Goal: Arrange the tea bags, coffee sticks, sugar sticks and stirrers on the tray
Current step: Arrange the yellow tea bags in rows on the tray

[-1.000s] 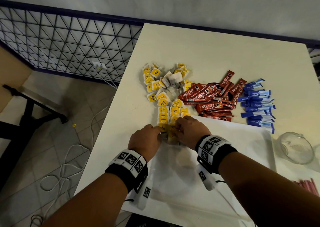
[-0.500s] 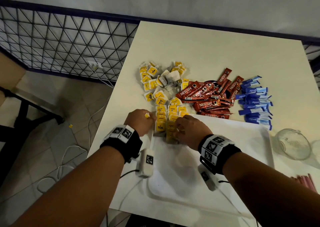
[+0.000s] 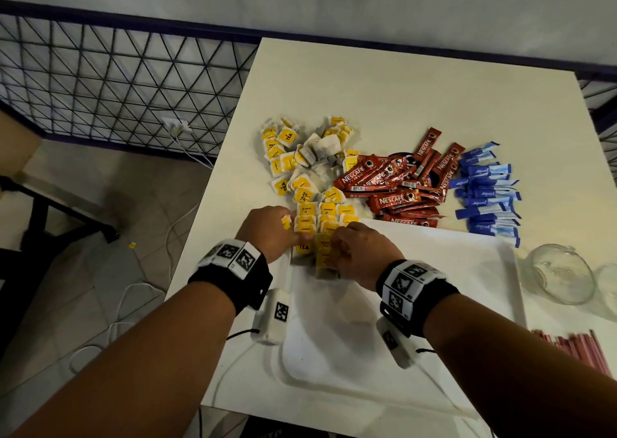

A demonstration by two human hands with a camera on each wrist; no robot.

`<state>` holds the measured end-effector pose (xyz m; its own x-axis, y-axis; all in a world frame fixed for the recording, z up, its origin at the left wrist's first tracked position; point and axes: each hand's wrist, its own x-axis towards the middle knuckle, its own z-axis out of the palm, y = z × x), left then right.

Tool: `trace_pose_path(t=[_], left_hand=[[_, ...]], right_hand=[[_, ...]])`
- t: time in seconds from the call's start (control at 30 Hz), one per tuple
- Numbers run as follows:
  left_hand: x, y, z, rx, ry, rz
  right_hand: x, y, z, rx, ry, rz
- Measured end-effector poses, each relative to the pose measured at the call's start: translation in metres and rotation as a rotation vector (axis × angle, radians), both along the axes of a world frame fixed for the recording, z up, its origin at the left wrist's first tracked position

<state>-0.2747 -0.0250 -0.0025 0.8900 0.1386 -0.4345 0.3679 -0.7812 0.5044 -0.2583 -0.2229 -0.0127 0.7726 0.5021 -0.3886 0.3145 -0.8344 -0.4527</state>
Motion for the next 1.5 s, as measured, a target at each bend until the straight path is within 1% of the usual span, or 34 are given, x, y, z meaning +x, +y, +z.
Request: trace_pose_path(t=[0.07, 0.13, 0.2, 0.27, 0.67, 1.0, 1.03, 1.07, 1.1, 1.13, 1.17, 1.2, 1.23, 1.27, 1.3, 1.37, 1.5], left_hand=[[-0.010, -0.003, 0.005, 0.098, -0.036, -0.081], [-0.021, -0.009, 0.007, 0.183, -0.057, -0.205], [-0.031, -0.015, 0.005, 0.279, -0.060, -0.333], [-0.037, -0.017, 0.000, 0.342, -0.047, -0.403], [-0.039, -0.018, -0.008, 0.424, -0.037, -0.418], [-0.044, -0.015, -0.005, 0.397, -0.071, -0.412], [-0.045, -0.014, -0.002, 0.361, -0.103, -0.377], [-0.047, -0.013, 0.002, 0.274, -0.157, -0.296], [-0.049, -0.012, 0.005, 0.104, -0.210, -0.139], [-0.051, -0.011, 0.008, -0.144, -0.229, 0.067], [-0.052, -0.010, 0.011, -0.450, -0.199, 0.278], [-0.054, -0.011, 0.015, -0.739, -0.133, 0.447], [-0.056, -0.013, 0.019, -0.962, -0.050, 0.572], [-0.058, -0.015, 0.022, -1.114, 0.029, 0.661], [-0.058, -0.016, 0.025, -1.208, 0.091, 0.728], [-0.058, -0.017, 0.029, -1.287, 0.152, 0.795], [-0.059, -0.017, 0.028, -1.372, 0.206, 0.754]], right_hand=[[0.001, 0.000, 0.000, 0.010, -0.006, 0.000], [0.001, 0.000, 0.000, 0.010, -0.005, 0.005], [0.001, 0.000, -0.001, 0.026, -0.010, 0.010], [0.001, 0.000, -0.002, 0.056, -0.014, 0.014], [0.000, 0.002, 0.000, 0.025, 0.010, 0.042], [-0.001, 0.002, 0.000, 0.016, 0.023, 0.046], [-0.001, 0.002, 0.001, 0.024, 0.016, 0.042], [0.000, 0.001, 0.004, 0.042, 0.001, 0.030], [0.000, 0.001, 0.006, 0.071, -0.021, 0.011], [0.001, 0.002, 0.010, 0.115, -0.048, -0.008], [0.002, 0.003, 0.014, 0.170, -0.079, -0.020], [0.003, 0.004, 0.018, 0.236, -0.113, -0.022], [0.004, 0.006, 0.023, 0.303, -0.143, -0.018], [0.004, 0.008, 0.027, 0.365, -0.167, -0.009], [0.005, 0.010, 0.032, 0.413, -0.180, 0.005], [0.004, 0.015, 0.042, 0.470, -0.188, 0.052], [-0.001, 0.023, 0.053, 0.488, -0.199, 0.211]])
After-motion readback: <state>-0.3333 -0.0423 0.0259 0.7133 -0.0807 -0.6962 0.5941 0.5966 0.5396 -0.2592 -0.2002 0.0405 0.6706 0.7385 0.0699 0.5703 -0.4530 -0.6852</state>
